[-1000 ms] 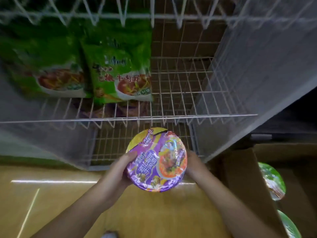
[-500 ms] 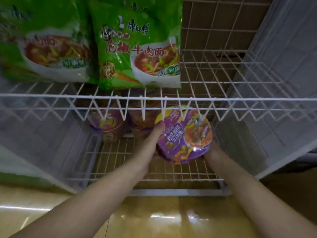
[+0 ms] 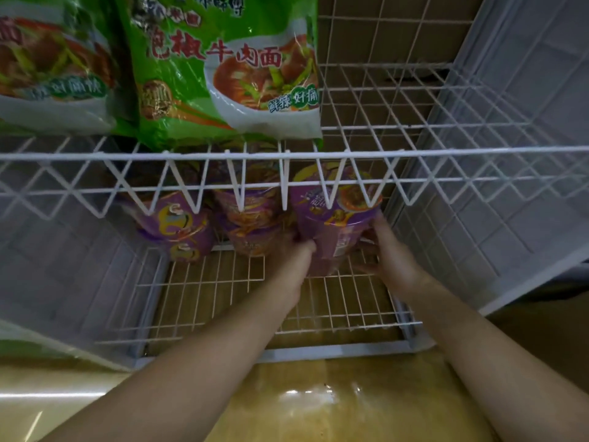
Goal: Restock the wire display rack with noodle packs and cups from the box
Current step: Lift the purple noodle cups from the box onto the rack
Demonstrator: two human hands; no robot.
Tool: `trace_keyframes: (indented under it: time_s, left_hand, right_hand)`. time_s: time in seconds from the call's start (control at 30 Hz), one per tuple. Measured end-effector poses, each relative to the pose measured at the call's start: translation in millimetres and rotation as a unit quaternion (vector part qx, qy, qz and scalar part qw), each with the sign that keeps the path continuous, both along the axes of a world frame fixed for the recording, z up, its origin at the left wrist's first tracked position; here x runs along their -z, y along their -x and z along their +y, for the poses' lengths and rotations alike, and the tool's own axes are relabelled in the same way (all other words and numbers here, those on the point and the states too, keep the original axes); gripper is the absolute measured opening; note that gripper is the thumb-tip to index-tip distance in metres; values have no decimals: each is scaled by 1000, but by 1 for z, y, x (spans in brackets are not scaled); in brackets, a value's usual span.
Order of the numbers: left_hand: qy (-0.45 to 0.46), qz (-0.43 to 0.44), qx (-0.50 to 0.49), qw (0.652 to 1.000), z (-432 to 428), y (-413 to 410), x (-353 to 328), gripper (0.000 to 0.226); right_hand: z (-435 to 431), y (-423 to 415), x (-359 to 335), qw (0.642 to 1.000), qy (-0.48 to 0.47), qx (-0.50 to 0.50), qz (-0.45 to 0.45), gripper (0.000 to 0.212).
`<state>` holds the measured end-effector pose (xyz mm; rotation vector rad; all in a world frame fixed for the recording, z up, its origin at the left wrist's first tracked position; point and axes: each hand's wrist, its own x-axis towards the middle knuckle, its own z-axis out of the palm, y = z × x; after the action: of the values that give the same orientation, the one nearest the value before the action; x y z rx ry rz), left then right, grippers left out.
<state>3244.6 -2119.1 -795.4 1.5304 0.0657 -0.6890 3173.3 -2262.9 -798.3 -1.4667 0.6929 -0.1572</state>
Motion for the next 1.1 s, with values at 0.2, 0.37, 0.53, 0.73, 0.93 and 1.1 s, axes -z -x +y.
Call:
trace_keyframes:
  time_s: [0.2, 0.37, 0.53, 0.73, 0.93, 1.1]
  left_hand:
    - [23, -11, 10, 1000, -21, -11, -2, 67]
    - [-15, -94, 1, 995, -31, -32, 7, 68]
    - [-58, -165, 13, 985, -33, -28, 10, 56]
    - [-94, -166, 17, 981, -25, -31, 9, 58]
    - [-105, -157, -1, 982, -11, -20, 4, 51]
    - [-119, -158, -11, 980, -7, -9, 3, 42]
  right_hand:
    - [-1, -21, 3, 1000, 11, -15, -18, 61]
    - [3, -45, 3, 996, 88, -3, -18, 58]
    - [7, -49, 5, 992, 126, 16, -1, 49]
    - [9, -43, 6, 993, 111, -13, 48, 55]
    - [19, -34, -1, 986, 156, 6, 58, 50]
    - [29, -24, 0, 988, 130, 58, 54, 33]
